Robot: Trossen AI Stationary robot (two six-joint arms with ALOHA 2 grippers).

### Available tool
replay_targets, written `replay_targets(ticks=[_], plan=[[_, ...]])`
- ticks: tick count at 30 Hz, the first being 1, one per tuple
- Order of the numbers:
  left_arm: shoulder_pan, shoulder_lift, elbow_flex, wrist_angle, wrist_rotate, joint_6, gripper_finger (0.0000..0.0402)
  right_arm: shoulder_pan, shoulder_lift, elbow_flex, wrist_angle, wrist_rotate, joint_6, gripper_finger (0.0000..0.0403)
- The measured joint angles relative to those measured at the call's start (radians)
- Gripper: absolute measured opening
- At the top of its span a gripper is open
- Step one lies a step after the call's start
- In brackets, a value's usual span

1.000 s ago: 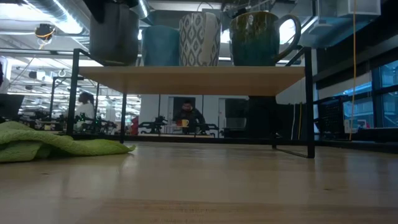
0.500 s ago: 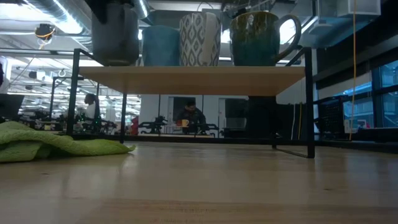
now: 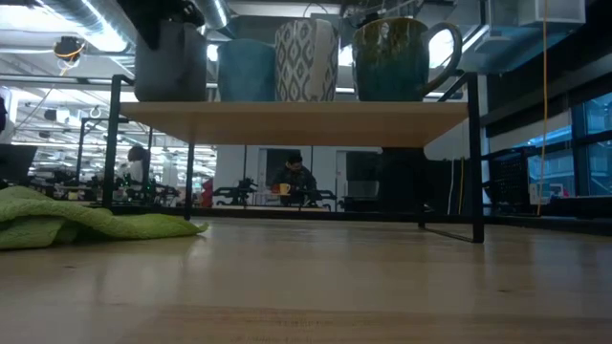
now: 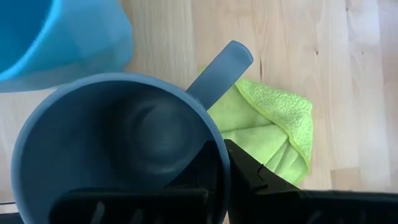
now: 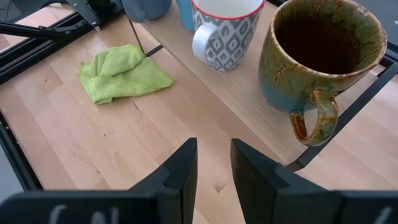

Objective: Stack small to large cups/mugs on shelf
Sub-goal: Put the gray mug on the shelf

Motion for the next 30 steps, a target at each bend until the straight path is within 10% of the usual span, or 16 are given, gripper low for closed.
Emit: replay_targets(ticks=[30], plan=[[-0.001,-0.034,-0.017,0.053,0.000,-0.021,0.0060,-0.005,0.000,0.000,0.000,0.000,0.000,0.0098]])
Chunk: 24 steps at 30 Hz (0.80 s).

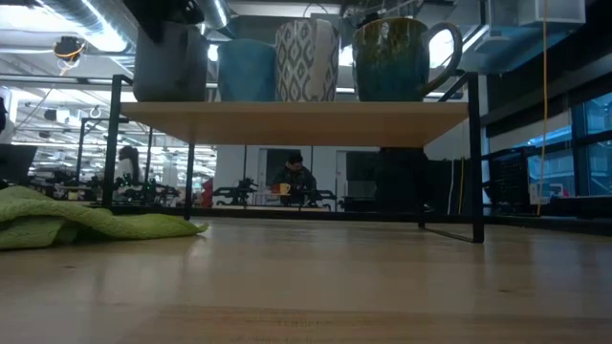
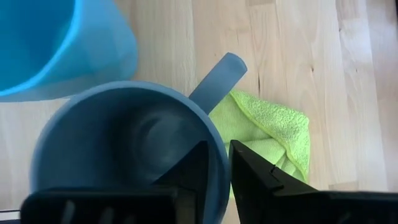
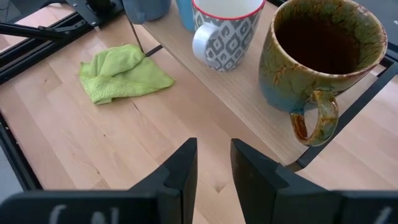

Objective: Stack small to large cups/mugs on shelf
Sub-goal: Put the gray mug on the shelf, then adjust the mugs on the shelf

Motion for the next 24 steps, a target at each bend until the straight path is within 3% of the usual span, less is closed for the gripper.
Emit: replay_targets(ticks=[15,20,24], plan=[[-0.040,-0.003,0.234,-0.179,-0.025,-0.063,0.0065,-0.033,-0.031,0.000,0.000,0.024,-0.050,0.0098],[-0.107,-0.074,0.277,-0.076,-0.062,-0.135,0.0066,-0.022,-0.128,0.000,0.000,0.163,-0.053,0.0098],[-0.185,-0.184,0.260,0.054,-0.179,-0.233,0.0066,0.032,-0.213,0.001,0.000,0.301,-0.064,0.0098]])
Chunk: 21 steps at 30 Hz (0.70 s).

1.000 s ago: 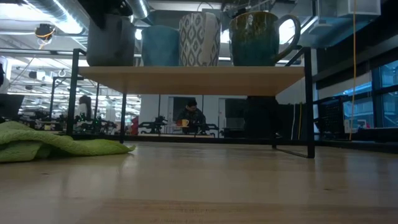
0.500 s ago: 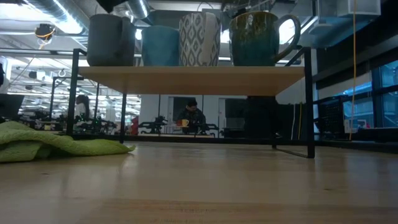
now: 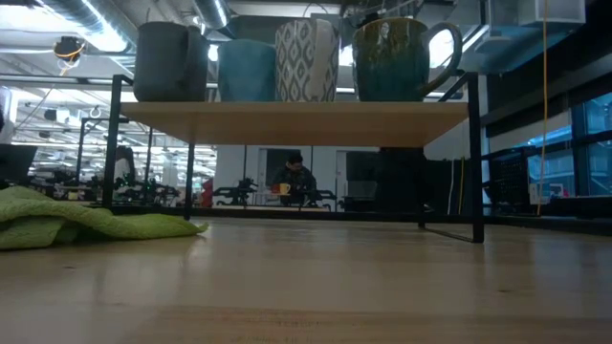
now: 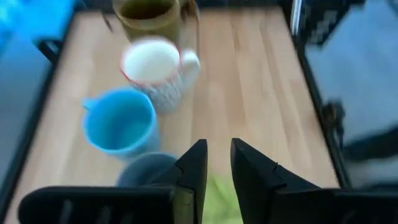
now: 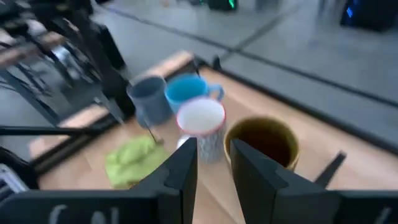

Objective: Stack small to large cups/mugs on shelf
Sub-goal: Adjust the mugs on the shelf

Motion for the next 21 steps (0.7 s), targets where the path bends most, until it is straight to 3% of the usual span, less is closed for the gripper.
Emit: replay_targets(ticks=[4,7,13,17,21], plan=[[-0.124,-0.127,-0.088,0.107,-0.178,-0.114,0.0066,0.074,-0.055,-0.003,0.002,0.117,-0.041,0.0098],[-0.235,-0.228,-0.225,0.251,-0.292,-0.179,0.0066,0.128,-0.113,-0.087,0.002,0.207,-0.003,0.0098],[-0.414,-0.369,-0.522,0.533,-0.431,-0.247,0.0066,0.219,-0.271,-0.451,0.006,0.347,0.362,0.0098],[-0.491,-0.395,-0.610,0.647,-0.461,-0.273,0.0066,0.251,-0.338,-0.627,0.021,0.420,0.543,0.0098],[-0.570,-0.417,-0.671,0.723,-0.558,-0.273,0.0066,0.277,-0.403,-0.752,0.024,0.455,0.674,0.0098]])
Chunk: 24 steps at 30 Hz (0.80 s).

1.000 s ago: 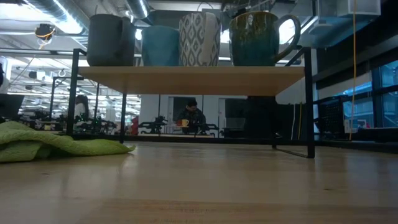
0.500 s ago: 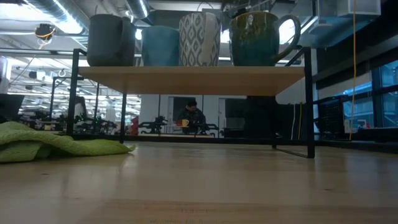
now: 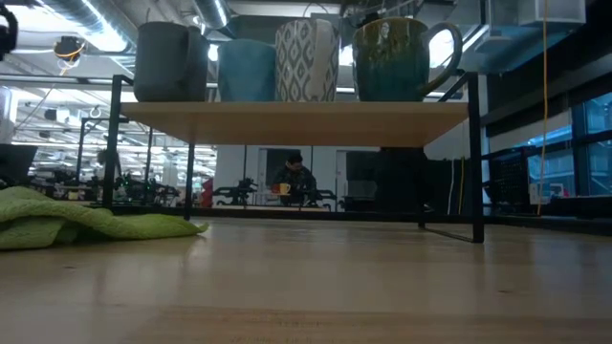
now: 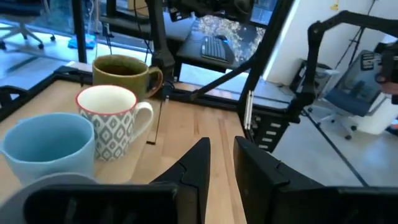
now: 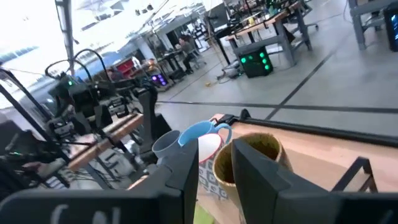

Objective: Stack small to large cups/mugs on shelf
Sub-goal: Adjust the mugs on the shelf

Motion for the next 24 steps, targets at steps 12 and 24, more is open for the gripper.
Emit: replay_targets(ticks=[12,24], plan=[[-0.241,-0.056,-0.303,0.284,-0.289,-0.090,0.0066,0.052,-0.180,-0.280,0.005,-0.040,0.112,0.0098],[-0.304,-0.082,-0.352,0.594,-0.356,0.135,0.0066,0.053,-0.239,-0.274,0.470,-0.030,-0.435,0.0098]])
